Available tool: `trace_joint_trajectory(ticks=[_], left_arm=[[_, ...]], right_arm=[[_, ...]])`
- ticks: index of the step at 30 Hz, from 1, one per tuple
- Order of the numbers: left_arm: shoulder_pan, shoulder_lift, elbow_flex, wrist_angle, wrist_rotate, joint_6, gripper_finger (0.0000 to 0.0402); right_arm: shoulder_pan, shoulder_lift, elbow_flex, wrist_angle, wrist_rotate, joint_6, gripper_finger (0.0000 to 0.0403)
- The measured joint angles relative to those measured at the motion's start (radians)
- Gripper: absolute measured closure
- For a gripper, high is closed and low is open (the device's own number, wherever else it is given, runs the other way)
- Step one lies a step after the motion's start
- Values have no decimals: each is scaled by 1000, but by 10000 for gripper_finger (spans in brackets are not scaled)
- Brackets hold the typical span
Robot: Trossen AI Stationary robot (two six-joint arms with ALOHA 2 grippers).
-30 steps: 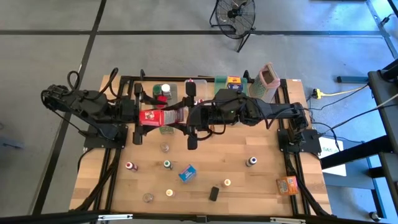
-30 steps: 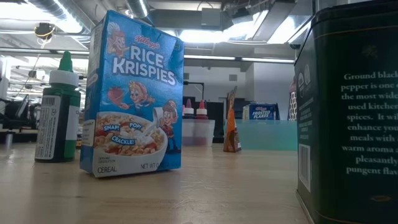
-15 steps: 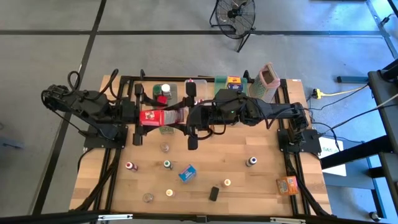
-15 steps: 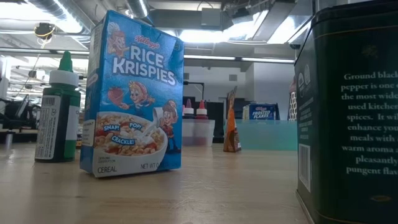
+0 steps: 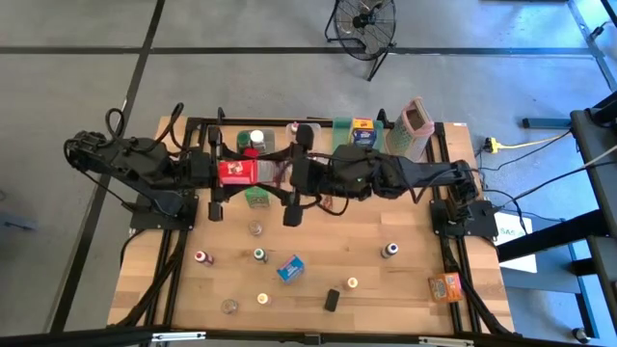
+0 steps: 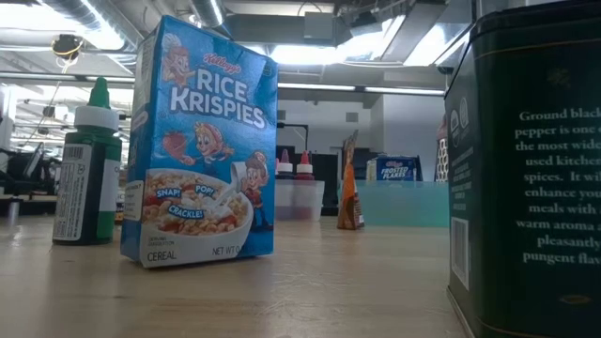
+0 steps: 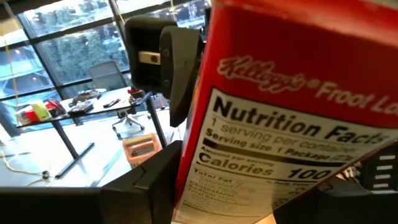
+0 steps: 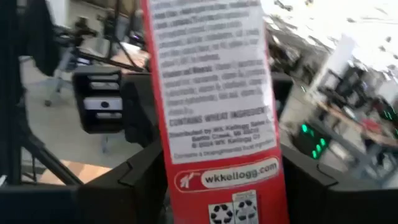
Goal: Pick & Place Kitchen Items
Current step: Put the red cereal box into the green bin
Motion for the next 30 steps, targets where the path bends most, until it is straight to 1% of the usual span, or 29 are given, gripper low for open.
trace_joint_trajectory(ticks=[2, 4, 10, 13, 17, 19, 23, 26, 28, 30], left_arm=[[0, 1, 0, -13, 2, -5, 206], [-2, -2, 0, -29, 2, -17, 206], [0, -10, 0, -94, -35, -59, 206], [-1, -15, 1, -135, -32, -72, 206], [-1, -15, 1, -155, -32, -72, 206], [-1, -16, 1, -155, -32, -71, 206], [0, -16, 1, -155, -30, -70, 206], [7, -16, 1, -155, -28, -71, 206], [8, -16, 1, -155, -28, -71, 206], [8, -16, 1, -155, -26, -71, 206]], right_arm=[[19, -1, 0, -22, 53, -15, 154], [41, -2, 0, -36, 105, -69, 149], [110, -23, -2, -78, 374, -195, 147], [138, -33, -2, -104, 468, -235, 148], [168, -53, -2, -130, 538, -244, 148], [180, -65, -2, -130, 589, -245, 149], [199, -73, 0, -128, 757, -246, 149], [219, -73, 0, -117, 867, -287, 149], [235, -74, 0, -115, 889, -293, 149], [248, -74, 0, -116, 878, -295, 149]])
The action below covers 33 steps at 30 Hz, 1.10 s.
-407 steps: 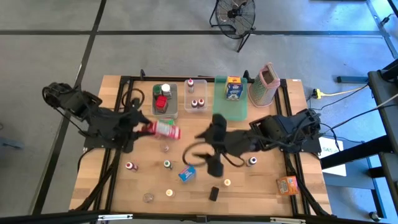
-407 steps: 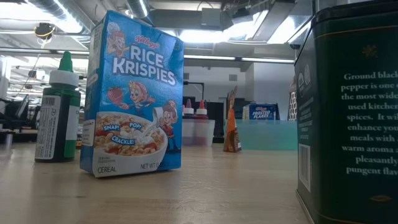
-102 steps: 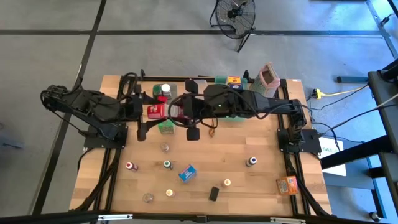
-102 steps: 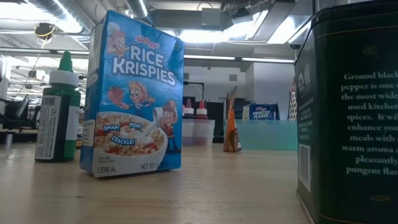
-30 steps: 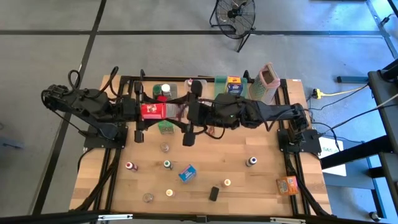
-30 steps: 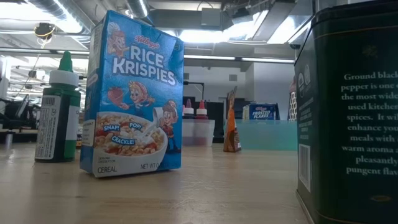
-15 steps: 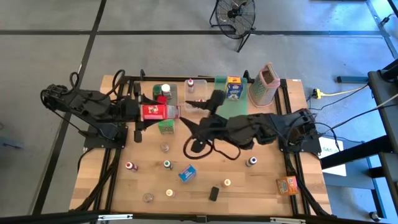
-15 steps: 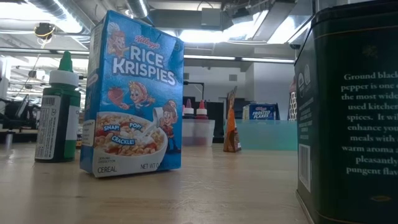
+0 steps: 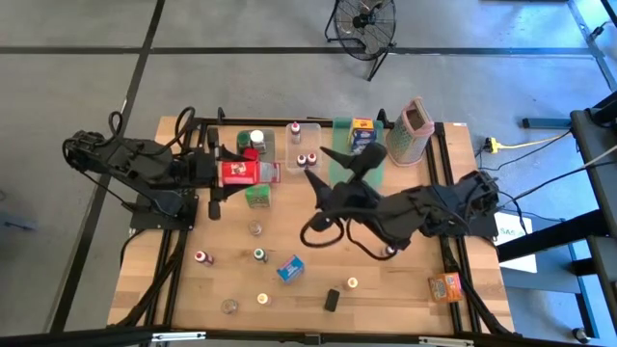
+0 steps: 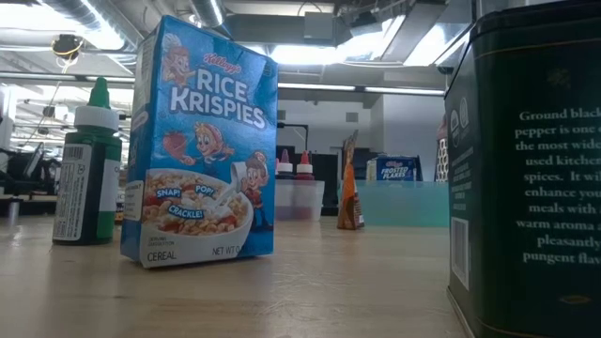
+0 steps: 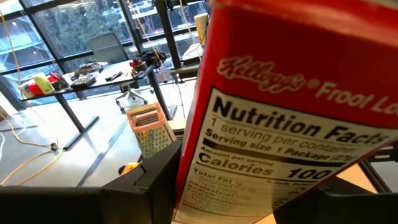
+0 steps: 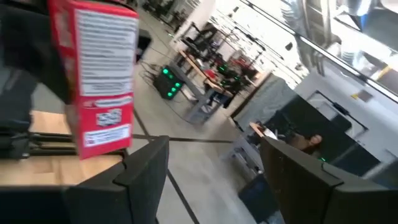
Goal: Pick & Place Kitchen Items
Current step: Put the red cereal box into the green bin
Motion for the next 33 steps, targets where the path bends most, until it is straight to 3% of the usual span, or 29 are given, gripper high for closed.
trace_joint_trajectory(ticks=[7, 15, 18, 24, 33], left_arm=[[0, 0, 0, 0, 2, -21, 206], [0, -3, 0, 1, 2, -42, 206], [0, -3, 0, 0, 2, -42, 206], [4, -2, 0, -7, 0, -73, 206], [70, -1, 0, -90, 36, -165, 206]], right_arm=[[25, 0, 0, 1, -27, -12, 135], [20, -2, 21, 37, 4, -30, 60], [17, -1, 21, 67, -33, -36, 45], [13, -27, 20, 99, -224, -115, 41], [-128, -133, 21, -183, -725, 188, 41]])
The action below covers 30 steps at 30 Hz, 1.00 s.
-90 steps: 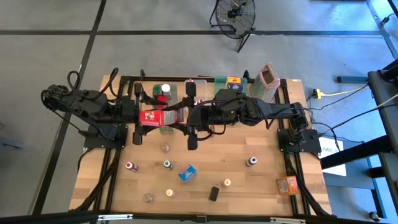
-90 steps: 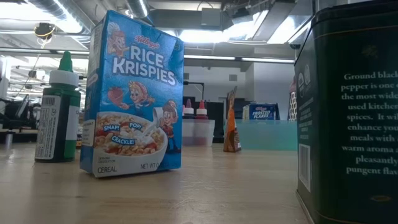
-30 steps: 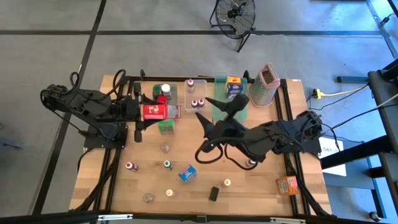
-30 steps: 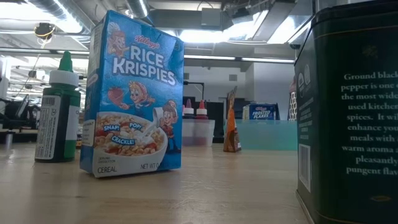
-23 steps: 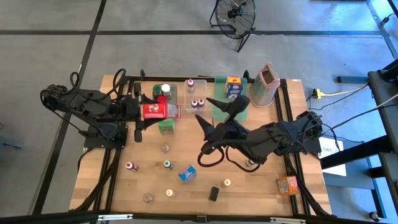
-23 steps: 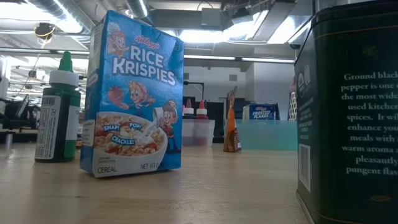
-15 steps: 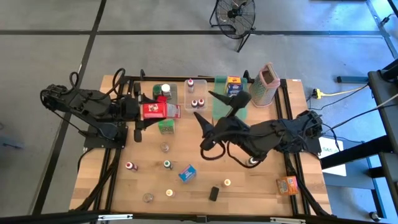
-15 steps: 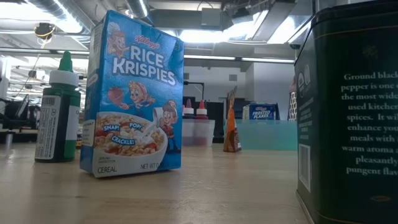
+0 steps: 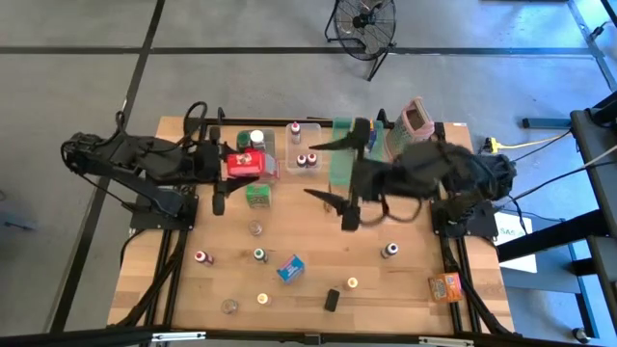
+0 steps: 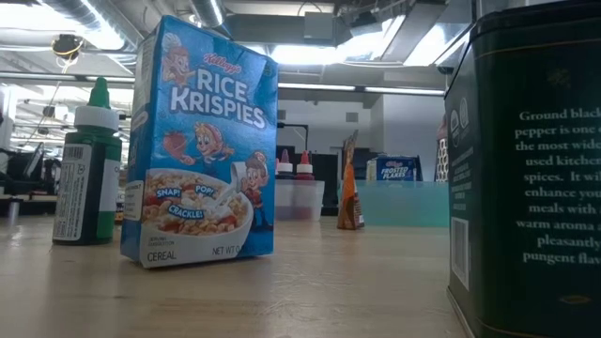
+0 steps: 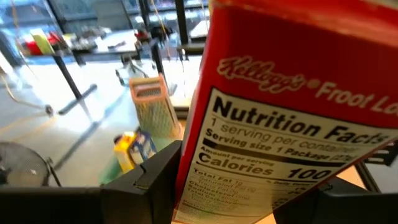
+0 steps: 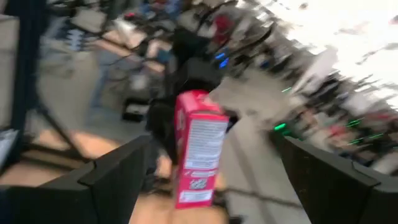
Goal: Pick & Place Kitchen Items
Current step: Put the red cereal box into the green bin
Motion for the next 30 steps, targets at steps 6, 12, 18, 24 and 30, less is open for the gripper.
trace_joint_trajectory(ticks=[6, 12, 18, 24, 30], left_arm=[[107, 6, 0, -91, 135, -80, 206], [230, 58, 0, -133, 301, -97, 206], [309, 147, 0, -152, 442, -63, 206], [345, 181, -1, -150, 516, -34, 206], [371, 174, 0, -149, 521, -33, 206]], right_arm=[[-124, -3, 0, -142, -256, 161, 41], [-187, 17, -4, -209, -301, 241, 41], [-214, 29, -6, -229, -301, 241, 41], [-205, 30, -6, -253, -310, 345, 41], [-190, 30, -6, -256, -476, 360, 41]])
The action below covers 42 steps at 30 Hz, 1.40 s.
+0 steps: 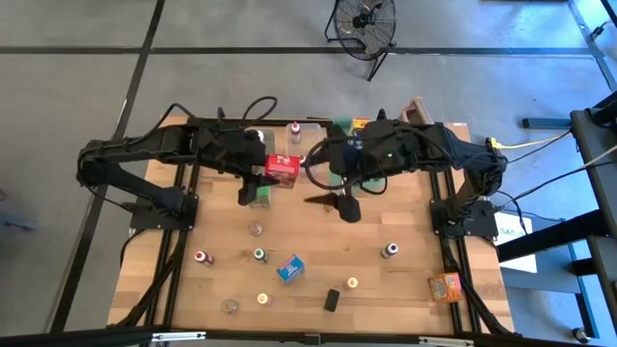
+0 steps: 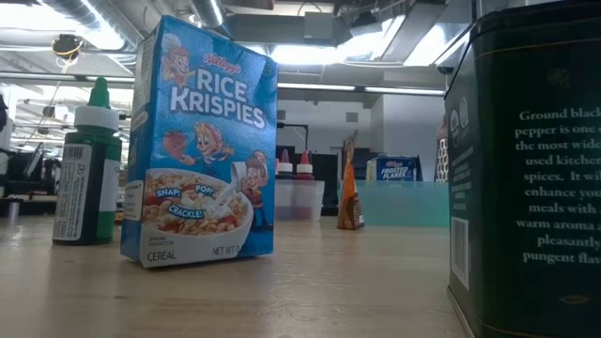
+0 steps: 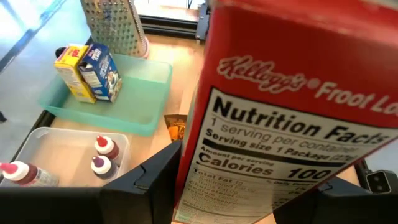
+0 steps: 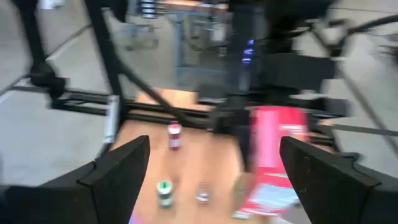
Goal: Pick & Place Kitchen Items
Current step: Put the red cereal box into the green bin
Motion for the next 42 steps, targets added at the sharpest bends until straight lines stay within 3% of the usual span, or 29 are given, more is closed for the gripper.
trace_joint_trajectory(ticks=[6, 14, 26, 42], left_arm=[[15, 4, 0, -1, -1, 0, 206], [14, 5, 1, -8, -1, 0, 206], [14, 5, 2, -26, -1, -24, 206], [14, 5, 2, -38, -3, -35, 206]], right_arm=[[5, 0, 0, 16, -35, 83, 41], [1, 2, 0, -50, 209, 111, 41], [-60, 123, 0, -45, 197, 95, 41], [-61, 140, 1, 42, 194, 37, 41]])
